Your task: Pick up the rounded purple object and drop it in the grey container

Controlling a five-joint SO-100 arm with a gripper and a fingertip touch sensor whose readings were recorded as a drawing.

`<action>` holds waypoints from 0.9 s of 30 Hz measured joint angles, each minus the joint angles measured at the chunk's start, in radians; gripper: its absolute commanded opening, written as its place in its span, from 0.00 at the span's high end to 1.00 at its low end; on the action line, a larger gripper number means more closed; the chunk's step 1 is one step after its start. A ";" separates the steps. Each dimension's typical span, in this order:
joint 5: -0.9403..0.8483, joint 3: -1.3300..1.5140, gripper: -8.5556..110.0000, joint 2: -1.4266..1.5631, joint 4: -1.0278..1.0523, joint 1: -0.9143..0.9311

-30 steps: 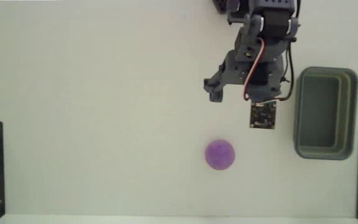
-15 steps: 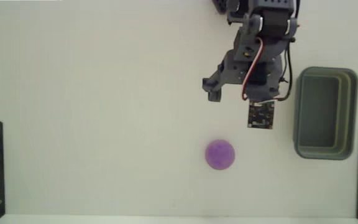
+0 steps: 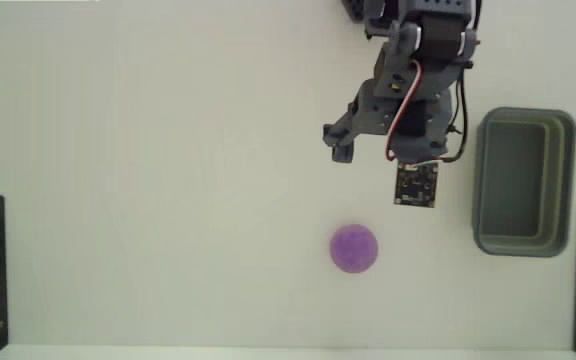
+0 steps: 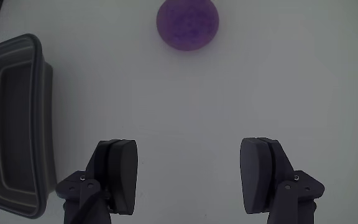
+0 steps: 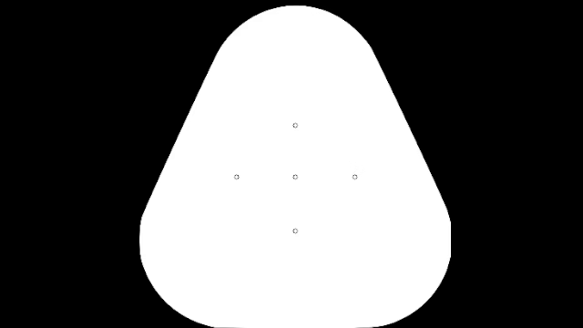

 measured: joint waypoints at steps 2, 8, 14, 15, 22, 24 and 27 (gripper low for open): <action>0.000 0.000 0.00 0.000 0.000 0.000; 0.000 0.000 0.00 0.000 0.000 -0.002; 0.000 0.000 0.00 0.000 0.000 -0.002; 0.000 0.000 0.00 0.000 0.000 -0.002; 0.000 0.000 0.00 0.000 0.000 0.023; 0.000 0.000 0.00 0.000 0.000 0.029; 0.000 0.000 0.00 0.000 0.000 0.043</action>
